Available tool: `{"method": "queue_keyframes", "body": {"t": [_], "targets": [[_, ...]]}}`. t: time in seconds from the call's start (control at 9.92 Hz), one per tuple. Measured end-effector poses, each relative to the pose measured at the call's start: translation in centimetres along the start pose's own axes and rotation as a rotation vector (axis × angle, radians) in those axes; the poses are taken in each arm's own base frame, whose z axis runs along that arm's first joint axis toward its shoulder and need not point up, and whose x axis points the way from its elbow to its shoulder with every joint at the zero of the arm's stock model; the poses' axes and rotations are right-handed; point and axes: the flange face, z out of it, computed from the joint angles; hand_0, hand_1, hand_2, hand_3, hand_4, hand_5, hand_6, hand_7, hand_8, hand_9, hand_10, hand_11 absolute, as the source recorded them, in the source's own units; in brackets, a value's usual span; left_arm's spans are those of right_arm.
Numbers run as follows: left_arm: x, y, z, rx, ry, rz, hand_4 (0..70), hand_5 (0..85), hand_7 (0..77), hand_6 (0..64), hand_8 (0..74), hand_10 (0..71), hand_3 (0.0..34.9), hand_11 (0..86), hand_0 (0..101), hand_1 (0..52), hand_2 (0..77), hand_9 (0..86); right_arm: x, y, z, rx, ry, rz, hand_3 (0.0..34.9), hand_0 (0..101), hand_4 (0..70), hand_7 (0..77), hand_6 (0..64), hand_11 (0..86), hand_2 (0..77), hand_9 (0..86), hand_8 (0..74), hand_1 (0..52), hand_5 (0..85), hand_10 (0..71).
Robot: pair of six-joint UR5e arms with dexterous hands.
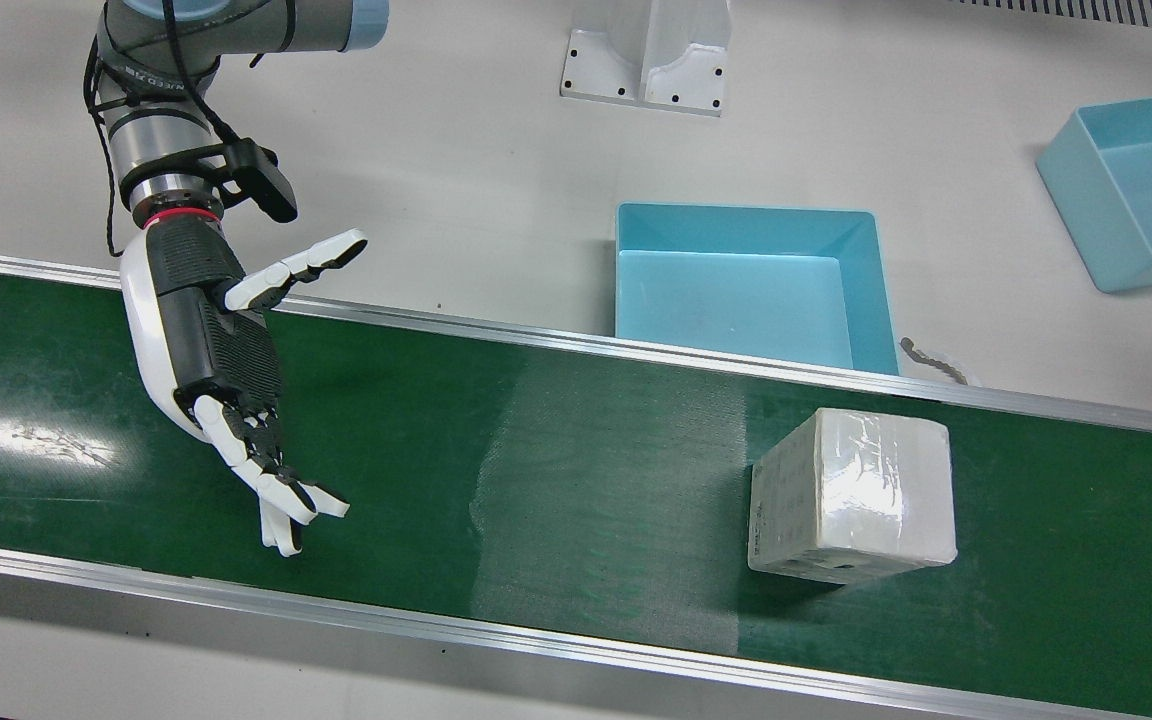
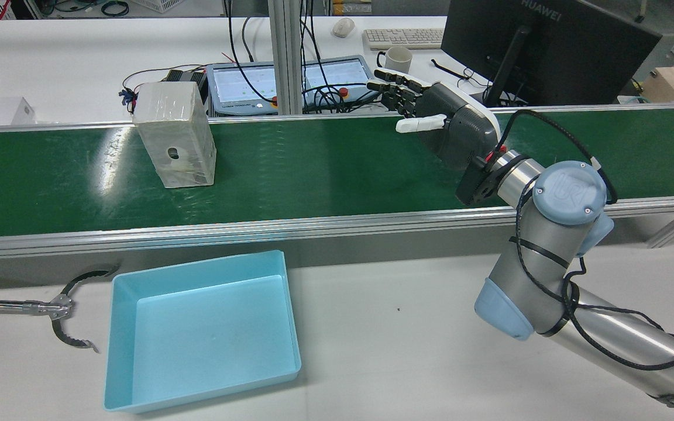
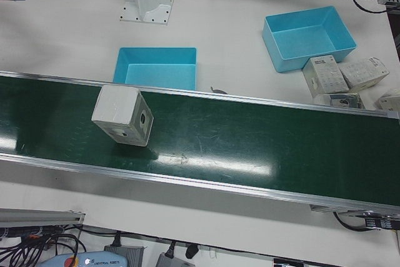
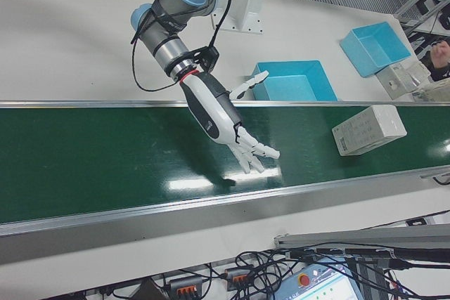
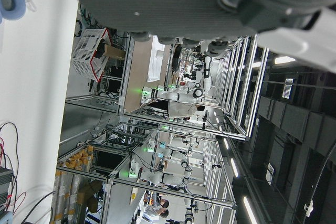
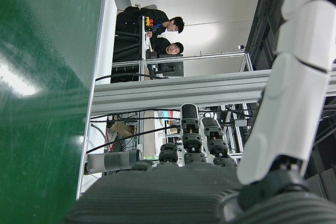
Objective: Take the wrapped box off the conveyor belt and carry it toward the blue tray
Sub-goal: 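Advance the open right hand further along the belt toward the box, then close the right hand fingers around the wrapped white box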
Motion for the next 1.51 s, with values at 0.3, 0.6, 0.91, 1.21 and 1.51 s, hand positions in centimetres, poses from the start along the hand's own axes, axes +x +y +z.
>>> {"method": "queue_keyframes", "body": {"t": [0.3,0.6,0.91,1.21,1.51], "targets": [[0.0,0.0,0.0,0.0,0.0,0.0,0.0,1.1,0.5,0.0,0.5,0.0,0.0,0.5,0,0.0,0.5,0.5,0.8,0.2,1.1,-0.004,0.005,-0.006,0.0,44,10.9,18.5,7.1,1.1,8.2,5.4,4.4,9.3,12.5,0.0],[0.0,0.0,0.0,0.0,0.0,0.0,0.0,1.1,0.5,0.0,0.5,0.5,0.0,0.5,0,0.0,0.5,0.5,4.3,0.8,3.9,0.005,0.005,-0.007,0.0,46,9.8,19.6,8.2,1.1,9.8,5.4,3.8,12.0,13.6,0.0],[0.0,0.0,0.0,0.0,0.0,0.0,0.0,1.1,0.5,0.0,0.5,0.5,0.0,0.5,0,0.0,0.5,0.5,7.1,2.8,5.5,-0.01,-0.037,-0.018,0.0,46,9.3,19.1,6.0,1.1,9.8,4.9,2.7,13.1,13.6,0.0],[0.0,0.0,0.0,0.0,0.0,0.0,0.0,1.1,0.5,0.0,0.5,0.5,0.0,0.5,0,0.0,1.1,0.5,8.4,3.5,7.1,-0.005,-0.056,-0.028,0.0,47,9.3,19.1,6.5,1.1,9.8,4.9,2.7,13.1,13.6,0.0],[0.0,0.0,0.0,0.0,0.0,0.0,0.0,1.1,0.5,0.0,0.5,0.5,0.0,0.5,0,0.0,1.1,0.5,9.8,4.2,9.4,0.004,-0.054,-0.034,1.1,47,8.2,19.1,6.5,1.1,8.7,3.3,2.7,14.2,13.6,0.0]]}}
